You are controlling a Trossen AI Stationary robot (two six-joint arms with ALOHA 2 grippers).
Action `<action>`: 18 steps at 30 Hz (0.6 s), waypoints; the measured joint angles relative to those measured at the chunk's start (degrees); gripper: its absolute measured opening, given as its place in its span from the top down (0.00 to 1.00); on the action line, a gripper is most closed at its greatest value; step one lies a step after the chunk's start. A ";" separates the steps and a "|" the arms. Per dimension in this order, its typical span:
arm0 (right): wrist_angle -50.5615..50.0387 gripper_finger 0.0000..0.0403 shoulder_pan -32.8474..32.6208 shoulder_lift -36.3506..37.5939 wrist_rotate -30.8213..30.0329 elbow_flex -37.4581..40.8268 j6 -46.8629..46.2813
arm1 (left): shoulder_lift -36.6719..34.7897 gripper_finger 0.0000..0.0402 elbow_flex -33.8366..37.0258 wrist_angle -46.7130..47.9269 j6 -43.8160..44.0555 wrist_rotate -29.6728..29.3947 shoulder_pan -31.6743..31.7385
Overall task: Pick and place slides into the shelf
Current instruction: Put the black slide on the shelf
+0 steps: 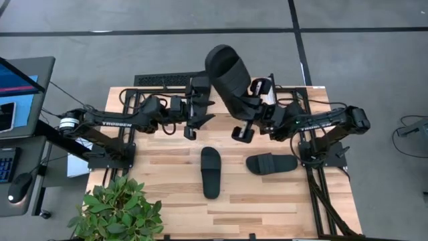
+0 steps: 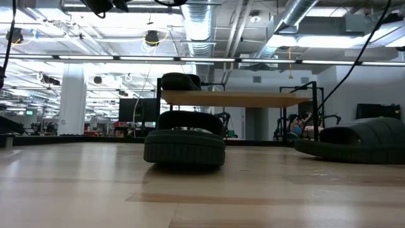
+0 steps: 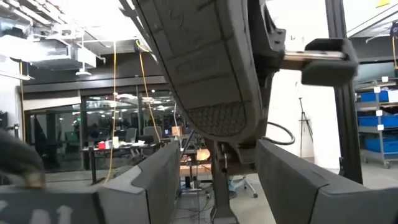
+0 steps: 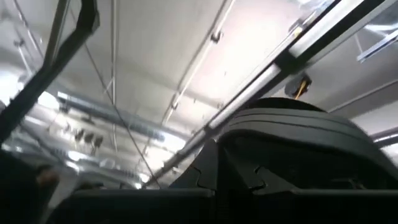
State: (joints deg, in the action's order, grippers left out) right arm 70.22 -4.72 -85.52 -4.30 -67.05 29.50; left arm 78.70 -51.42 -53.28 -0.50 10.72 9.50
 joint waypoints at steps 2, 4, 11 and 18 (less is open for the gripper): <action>4.73 1.00 0.10 -0.02 0.30 0.91 -1.09 | 0.02 0.51 0.00 -0.03 -0.61 -0.02 0.00; 9.76 1.00 0.28 -0.02 0.36 1.97 -1.19 | 0.02 0.51 0.00 -0.15 -1.35 -0.02 0.00; 15.07 1.00 0.75 -0.53 -5.65 2.65 2.65 | 0.02 0.51 0.00 0.22 -1.72 -0.05 0.00; 19.88 1.00 2.32 -8.43 -11.70 -0.65 -0.98 | 0.02 0.51 -0.02 2.62 -3.88 -0.95 0.28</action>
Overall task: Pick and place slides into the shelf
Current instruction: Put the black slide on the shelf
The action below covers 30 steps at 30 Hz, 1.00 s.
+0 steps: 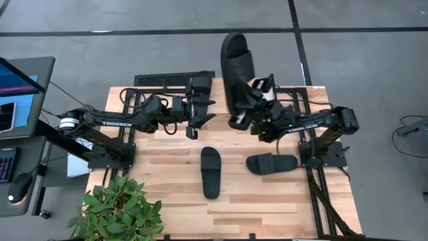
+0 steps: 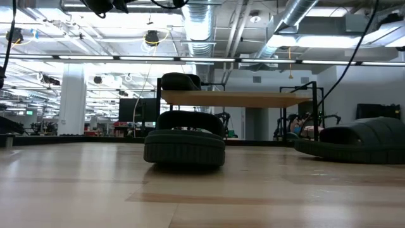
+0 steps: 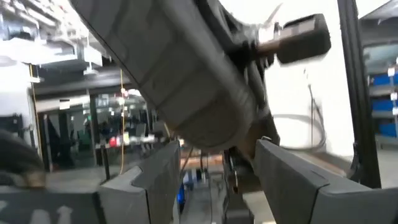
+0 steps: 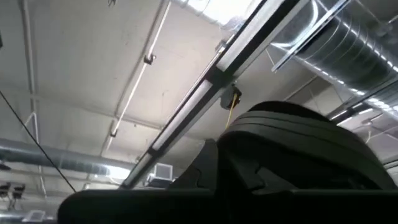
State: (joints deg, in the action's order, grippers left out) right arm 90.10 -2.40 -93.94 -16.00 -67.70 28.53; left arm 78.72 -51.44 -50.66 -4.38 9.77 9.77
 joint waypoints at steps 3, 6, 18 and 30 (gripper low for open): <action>-0.43 1.00 1.26 -1.81 -0.17 -1.05 -4.76 | 0.00 0.51 0.00 3.35 -1.60 0.74 0.01; -0.28 1.00 2.05 -2.01 0.73 -1.69 -7.51 | 0.04 0.51 0.00 7.01 -4.05 2.01 0.01; -1.14 1.00 -1.74 -1.95 3.94 -1.80 -2.09 | 0.04 0.51 0.01 11.09 -14.40 -0.99 -0.07; -9.43 1.00 -1.84 6.39 2.28 11.44 5.85 | -7.62 0.51 -0.02 15.78 -12.59 -4.71 -0.04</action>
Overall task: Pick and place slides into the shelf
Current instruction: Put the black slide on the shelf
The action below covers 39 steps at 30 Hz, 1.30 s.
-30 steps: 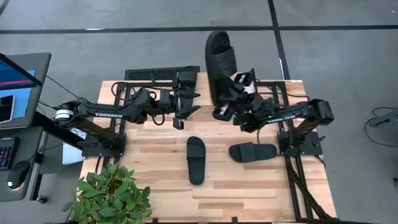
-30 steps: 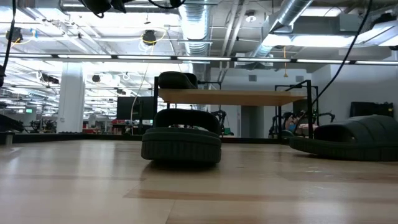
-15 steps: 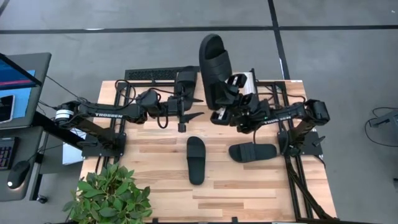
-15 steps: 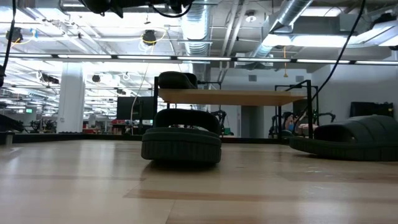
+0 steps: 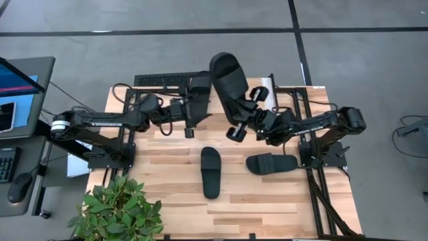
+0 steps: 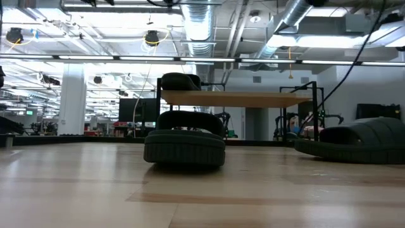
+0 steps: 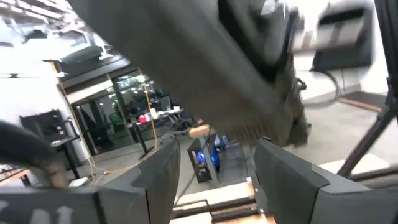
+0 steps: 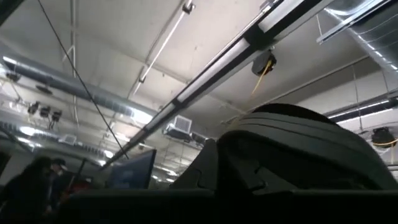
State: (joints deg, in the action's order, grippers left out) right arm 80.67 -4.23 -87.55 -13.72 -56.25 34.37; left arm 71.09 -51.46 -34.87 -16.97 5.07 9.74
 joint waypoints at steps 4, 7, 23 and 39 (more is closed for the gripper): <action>-0.63 1.00 -0.14 3.66 -0.61 7.46 3.09 | -4.38 0.51 -0.01 1.22 1.72 -2.70 0.00; -1.34 1.00 -1.11 5.28 -2.98 11.33 6.68 | -7.20 0.51 -1.50 4.39 3.09 -6.62 0.00; -8.80 1.00 -2.88 2.91 -10.64 13.45 15.69 | 6.12 0.51 -46.79 66.46 10.15 -18.50 0.51; -13.38 1.00 -5.17 2.91 -10.62 13.45 21.18 | 27.71 0.51 -80.46 100.18 11.91 -12.72 1.60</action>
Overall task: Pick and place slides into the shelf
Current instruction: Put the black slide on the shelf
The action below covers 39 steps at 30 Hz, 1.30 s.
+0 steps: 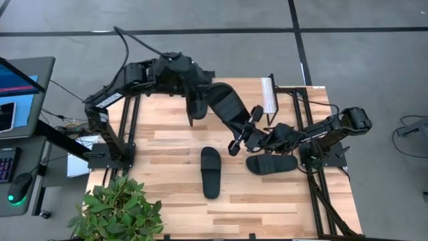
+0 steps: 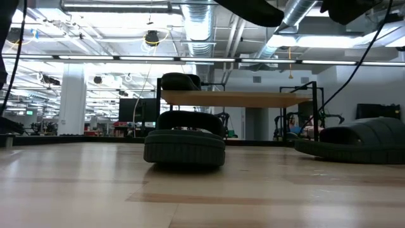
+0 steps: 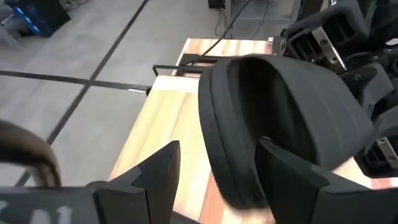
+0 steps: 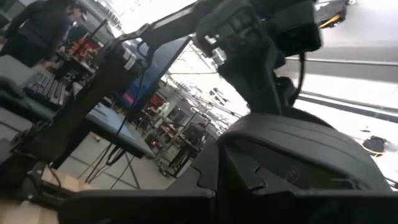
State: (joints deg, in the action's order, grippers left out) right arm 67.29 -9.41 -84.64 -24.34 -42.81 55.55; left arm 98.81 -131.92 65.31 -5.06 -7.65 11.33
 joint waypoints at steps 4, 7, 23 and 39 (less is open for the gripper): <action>-2.30 1.00 0.15 0.00 0.02 -0.02 0.03 | 0.57 0.51 -0.89 1.12 -0.13 3.03 0.04; -2.39 1.00 0.26 -0.02 0.01 -0.02 0.04 | 0.57 0.51 -0.89 1.80 -0.13 3.16 0.04; 0.05 1.00 0.92 -0.02 1.72 -0.09 -0.02 | 0.72 0.64 -0.89 3.50 -0.52 4.88 0.02; -8.18 0.94 2.05 -0.11 1.06 -2.78 -0.38 | 0.72 0.92 -0.93 4.21 -3.17 -0.37 -0.44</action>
State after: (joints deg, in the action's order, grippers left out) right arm 59.12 -7.36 -84.75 -23.27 -45.58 55.17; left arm 99.53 -132.86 69.52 -8.23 -8.02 10.90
